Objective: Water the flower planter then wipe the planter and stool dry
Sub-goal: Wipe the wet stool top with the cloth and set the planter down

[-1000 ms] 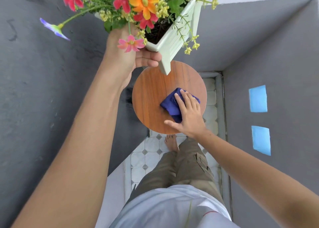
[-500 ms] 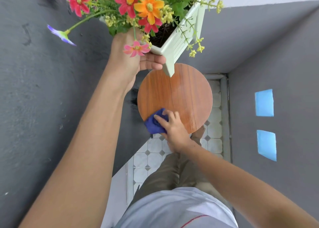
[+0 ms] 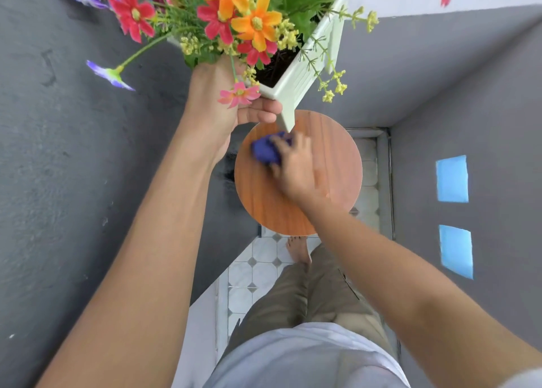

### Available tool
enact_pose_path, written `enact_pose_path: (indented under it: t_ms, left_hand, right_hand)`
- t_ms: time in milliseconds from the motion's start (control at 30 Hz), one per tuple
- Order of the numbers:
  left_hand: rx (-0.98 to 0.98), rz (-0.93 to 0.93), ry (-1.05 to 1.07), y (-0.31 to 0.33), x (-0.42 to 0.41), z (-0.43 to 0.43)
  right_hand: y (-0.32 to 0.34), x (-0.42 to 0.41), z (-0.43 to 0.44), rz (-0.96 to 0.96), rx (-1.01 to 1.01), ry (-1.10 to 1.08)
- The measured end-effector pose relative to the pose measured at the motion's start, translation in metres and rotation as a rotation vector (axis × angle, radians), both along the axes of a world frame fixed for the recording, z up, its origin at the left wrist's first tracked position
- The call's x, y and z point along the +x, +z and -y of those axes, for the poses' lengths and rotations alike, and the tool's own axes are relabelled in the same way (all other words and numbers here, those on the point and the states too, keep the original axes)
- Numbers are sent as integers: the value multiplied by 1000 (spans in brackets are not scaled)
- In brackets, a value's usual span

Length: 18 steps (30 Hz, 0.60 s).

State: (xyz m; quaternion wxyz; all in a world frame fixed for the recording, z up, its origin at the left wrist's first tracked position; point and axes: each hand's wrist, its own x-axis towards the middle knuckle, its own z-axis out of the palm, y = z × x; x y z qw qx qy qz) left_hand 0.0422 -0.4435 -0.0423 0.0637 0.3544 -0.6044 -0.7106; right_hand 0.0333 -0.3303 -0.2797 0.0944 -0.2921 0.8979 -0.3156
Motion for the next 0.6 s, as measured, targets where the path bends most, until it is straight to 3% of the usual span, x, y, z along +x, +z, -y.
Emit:
enact_pose_path:
  t_ms: [100,167,233,333,400,500,600]
  left_hand:
    - [4,-22,-7,-2,3,0]
    - [-2,-32,-30,-1,4,0]
    - [-15,-18,-30,2,4,-1]
    - [-66,-17,-46,11,2,-2]
    - [-70,-18,-33,13,0,-2]
    - [-93,-19,-39,10,-2,-4]
    - [-88,2,-29,5,-2,-9]
  right_hand:
    - [-9,45,11,-51,63,638]
    - [-1,20,11,-130,40,720]
    - [7,-24,12,-163,-14,431]
    - [11,-84,6,-45,65,-248]
    - [11,-84,6,30,84,-345]
    - [6,-37,-7,-133,70,21]
    - [-8,30,-40,-96,10,560]
